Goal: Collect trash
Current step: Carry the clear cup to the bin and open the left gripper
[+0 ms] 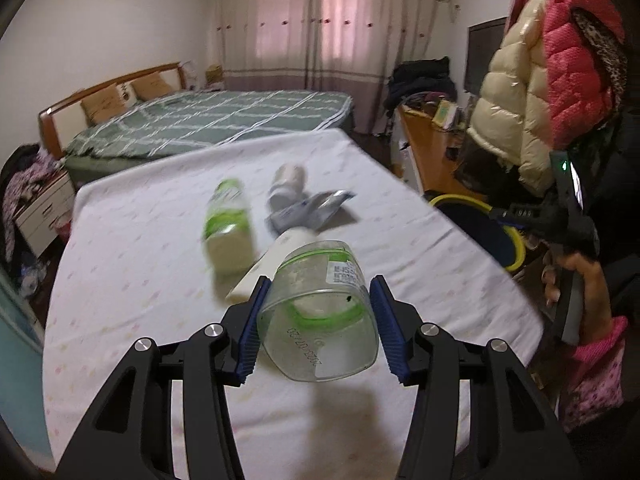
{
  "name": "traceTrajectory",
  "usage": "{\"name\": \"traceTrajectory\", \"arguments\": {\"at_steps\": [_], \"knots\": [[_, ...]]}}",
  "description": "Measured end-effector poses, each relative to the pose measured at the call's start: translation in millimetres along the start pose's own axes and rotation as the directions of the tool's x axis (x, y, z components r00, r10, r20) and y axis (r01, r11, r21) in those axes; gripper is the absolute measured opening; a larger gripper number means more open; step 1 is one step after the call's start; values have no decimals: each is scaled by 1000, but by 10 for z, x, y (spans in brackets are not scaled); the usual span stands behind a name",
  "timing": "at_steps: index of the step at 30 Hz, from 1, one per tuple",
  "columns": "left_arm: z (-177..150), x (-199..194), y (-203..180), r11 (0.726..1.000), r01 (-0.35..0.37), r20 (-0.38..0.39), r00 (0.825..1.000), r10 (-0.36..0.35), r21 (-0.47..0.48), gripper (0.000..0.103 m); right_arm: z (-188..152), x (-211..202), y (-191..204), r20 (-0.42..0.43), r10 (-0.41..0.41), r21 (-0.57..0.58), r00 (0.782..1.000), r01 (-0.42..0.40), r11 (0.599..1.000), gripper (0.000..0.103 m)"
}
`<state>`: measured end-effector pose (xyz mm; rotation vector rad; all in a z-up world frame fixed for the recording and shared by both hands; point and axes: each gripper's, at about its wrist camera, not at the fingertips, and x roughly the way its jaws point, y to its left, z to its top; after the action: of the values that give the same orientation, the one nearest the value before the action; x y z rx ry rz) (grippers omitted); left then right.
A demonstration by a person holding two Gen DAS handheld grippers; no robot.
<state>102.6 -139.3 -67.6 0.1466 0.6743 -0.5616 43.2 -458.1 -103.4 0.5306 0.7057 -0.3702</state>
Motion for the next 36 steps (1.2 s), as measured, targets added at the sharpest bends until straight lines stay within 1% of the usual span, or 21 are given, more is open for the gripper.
{"name": "traceTrajectory", "arguments": {"at_steps": [3, 7, 12, 16, 20, 25, 28, 33, 34, 35, 36], "knots": [[199, 159, -213, 998, 50, 5, 999, -50, 26, 51, 8, -49, -171, 11, -24, 24, 1000, 24, 999, 20], [428, 501, -570, 992, 118, -20, 993, -117, 54, 51, 23, -94, -455, 16, -51, 63, 999, 49, 997, 20], [650, 900, -1003, 981, 178, -51, 983, -174, 83, 51, 38, -156, -779, 26, -84, 108, 996, 80, 991, 20], [830, 1244, -1430, 968, 222, -90, 973, -212, 116, 51, 52, -203, -1026, 34, -106, 143, 994, 100, 985, 20], [943, 1535, -1798, 962, 231, -116, 970, -215, 149, 51, 41, -248, -1224, 39, -125, 167, 991, 117, 979, 20], [1010, 1826, -2180, 954, 234, -146, 967, -208, 188, 51, 31, -284, -1399, 39, -137, 187, 990, 128, 974, 20], [1009, 1952, -2354, 950, 237, -161, 965, -206, 202, 51, 25, -305, -1494, 39, -142, 201, 989, 131, 971, 20], [1018, 2100, -2480, 952, 228, -173, 966, -194, 205, 51, 23, -344, -1570, 44, -153, 214, 987, 140, 967, 20], [1028, 2123, -2494, 954, 218, -172, 968, -184, 205, 54, 24, -356, -1579, 45, -156, 215, 987, 143, 966, 20], [1039, 2121, -2499, 958, 200, -161, 972, -169, 207, 72, 25, -366, -1577, 46, -156, 215, 987, 143, 966, 20], [1053, 2098, -2495, 960, 185, -144, 977, -157, 208, 84, 24, -375, -1576, 46, -155, 215, 987, 142, 966, 20]]}}
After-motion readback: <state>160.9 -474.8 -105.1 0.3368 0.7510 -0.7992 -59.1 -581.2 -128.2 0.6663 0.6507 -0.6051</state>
